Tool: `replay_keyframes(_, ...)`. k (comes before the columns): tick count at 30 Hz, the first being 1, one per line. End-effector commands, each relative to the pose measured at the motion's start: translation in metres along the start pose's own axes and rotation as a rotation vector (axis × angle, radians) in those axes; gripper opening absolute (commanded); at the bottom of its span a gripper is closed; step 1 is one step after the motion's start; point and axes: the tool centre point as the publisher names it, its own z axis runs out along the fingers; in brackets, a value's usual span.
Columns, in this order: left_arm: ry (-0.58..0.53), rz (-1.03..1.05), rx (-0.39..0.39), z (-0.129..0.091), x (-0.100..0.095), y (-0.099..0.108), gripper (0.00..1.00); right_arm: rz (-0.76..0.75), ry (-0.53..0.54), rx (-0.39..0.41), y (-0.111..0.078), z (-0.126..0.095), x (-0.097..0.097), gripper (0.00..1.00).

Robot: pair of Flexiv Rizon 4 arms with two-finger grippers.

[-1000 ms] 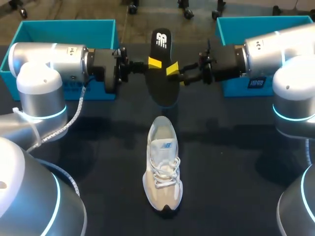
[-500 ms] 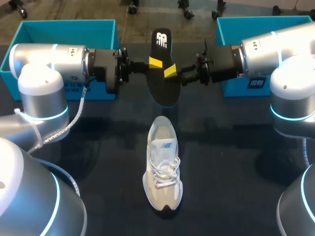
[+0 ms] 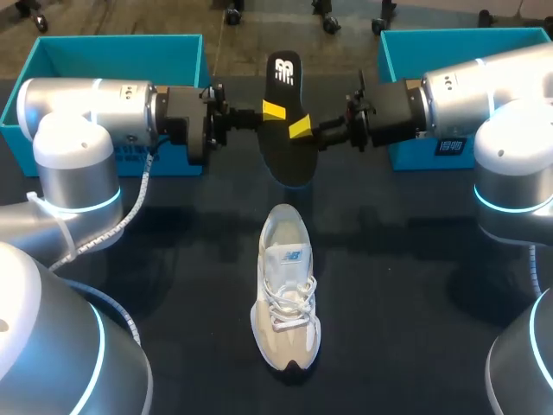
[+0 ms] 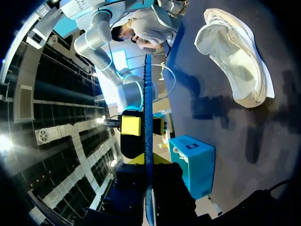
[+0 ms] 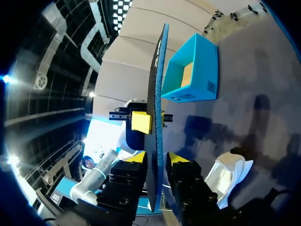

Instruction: Take the shoe out of the shoebox, open the shoe tongue, remove and reinsert the insole, then place the shoe into the shoebox

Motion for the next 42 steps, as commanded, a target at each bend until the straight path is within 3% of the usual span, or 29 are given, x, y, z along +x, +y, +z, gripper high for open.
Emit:
replay_keyframes(1,0.000,0.003,0.000,0.001,0.001,0.001,0.00,0.002,0.004,0.003,0.002,0.003,-0.002,0.20)
replay_keyframes(9,0.001,0.003,-0.001,0.001,0.001,0.001,0.00,-0.005,0.016,0.004,0.002,0.005,-0.001,0.12)
replay_keyframes(11,0.001,0.003,-0.001,0.001,0.001,0.001,0.00,-0.031,0.036,0.005,0.002,0.006,0.001,0.00)
replay_keyframes(18,0.003,0.007,0.003,0.000,0.000,0.000,0.00,-0.047,0.041,0.006,0.003,0.008,0.003,0.00)
replay_keyframes(20,0.005,0.008,0.009,-0.003,-0.001,-0.001,0.77,-0.049,0.040,0.003,0.002,0.007,0.002,0.00)
replay_keyframes(21,0.009,0.009,0.016,-0.005,-0.002,-0.003,1.00,-0.051,0.040,0.002,0.001,0.007,0.002,0.00)
replay_keyframes(30,0.113,-0.059,0.095,-0.041,0.000,-0.013,1.00,-0.103,0.044,-0.022,-0.005,-0.006,-0.004,0.00)
replay_keyframes(42,0.113,-0.059,0.095,-0.041,0.000,-0.013,1.00,-0.131,0.066,-0.039,-0.003,-0.010,-0.007,0.00)
